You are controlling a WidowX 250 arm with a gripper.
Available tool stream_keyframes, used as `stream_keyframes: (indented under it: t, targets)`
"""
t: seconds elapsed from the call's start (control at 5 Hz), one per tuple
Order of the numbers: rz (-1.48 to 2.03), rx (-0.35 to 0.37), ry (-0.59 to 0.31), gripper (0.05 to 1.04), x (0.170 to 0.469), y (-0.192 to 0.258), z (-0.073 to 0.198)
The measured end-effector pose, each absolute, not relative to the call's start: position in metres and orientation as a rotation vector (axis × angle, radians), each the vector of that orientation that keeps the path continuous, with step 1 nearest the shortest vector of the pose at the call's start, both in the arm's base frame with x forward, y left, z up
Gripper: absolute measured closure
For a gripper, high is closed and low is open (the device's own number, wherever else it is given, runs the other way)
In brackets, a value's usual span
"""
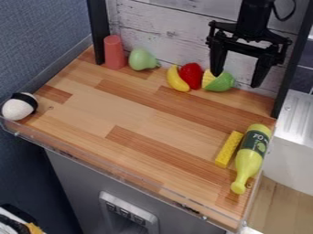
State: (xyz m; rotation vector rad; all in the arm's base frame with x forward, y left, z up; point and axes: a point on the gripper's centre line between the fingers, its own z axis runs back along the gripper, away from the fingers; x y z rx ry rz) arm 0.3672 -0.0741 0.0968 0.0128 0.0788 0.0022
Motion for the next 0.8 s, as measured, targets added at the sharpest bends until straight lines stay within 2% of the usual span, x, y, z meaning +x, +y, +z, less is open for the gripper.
stream_keyframes:
  t: [0.2, 0.8]
  targets:
    - [-0.12, 0.01, 0.084, 0.089, 0.369, -0.058, 0.096]
    - [-0.705, -0.005, 0.089, 0.09, 0.396, 0.059, 0.093]
